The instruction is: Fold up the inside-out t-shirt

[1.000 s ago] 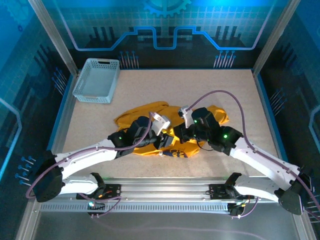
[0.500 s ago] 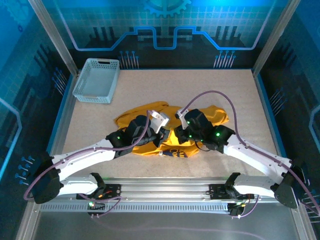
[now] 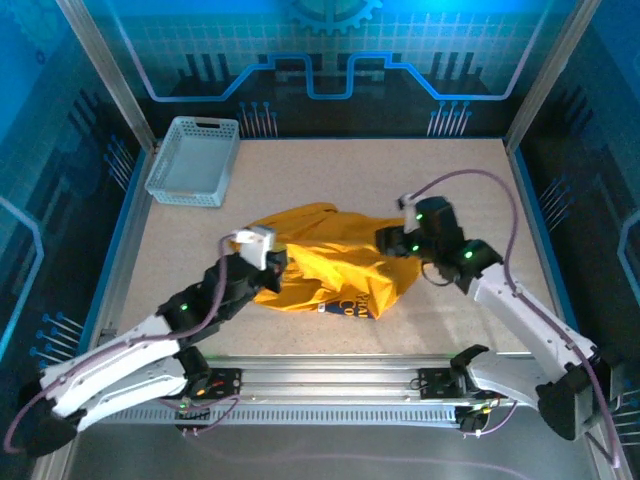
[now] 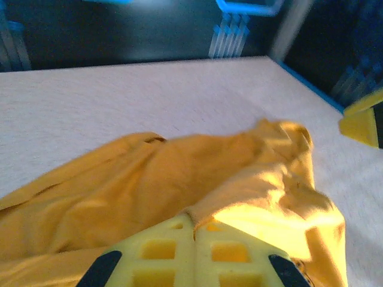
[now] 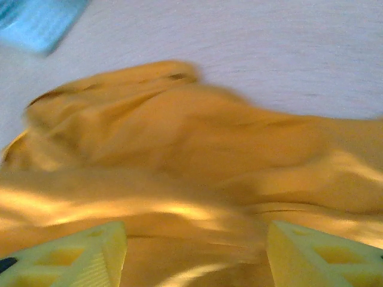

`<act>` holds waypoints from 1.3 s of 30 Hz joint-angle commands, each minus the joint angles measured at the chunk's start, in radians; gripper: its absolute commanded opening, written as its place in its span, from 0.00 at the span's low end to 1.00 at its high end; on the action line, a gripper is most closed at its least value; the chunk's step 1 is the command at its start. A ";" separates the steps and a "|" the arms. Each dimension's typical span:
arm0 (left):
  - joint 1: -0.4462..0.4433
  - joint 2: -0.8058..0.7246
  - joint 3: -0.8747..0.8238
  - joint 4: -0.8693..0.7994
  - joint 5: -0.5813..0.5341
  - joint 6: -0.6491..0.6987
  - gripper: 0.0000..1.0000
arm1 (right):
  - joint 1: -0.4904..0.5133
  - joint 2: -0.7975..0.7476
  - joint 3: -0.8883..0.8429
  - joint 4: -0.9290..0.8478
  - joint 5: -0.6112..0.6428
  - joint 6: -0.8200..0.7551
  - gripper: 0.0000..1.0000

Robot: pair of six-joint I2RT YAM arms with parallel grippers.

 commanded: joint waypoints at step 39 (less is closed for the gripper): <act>0.075 -0.378 -0.103 -0.634 -0.550 -0.497 0.00 | -0.389 0.735 0.279 -0.140 0.169 0.139 0.61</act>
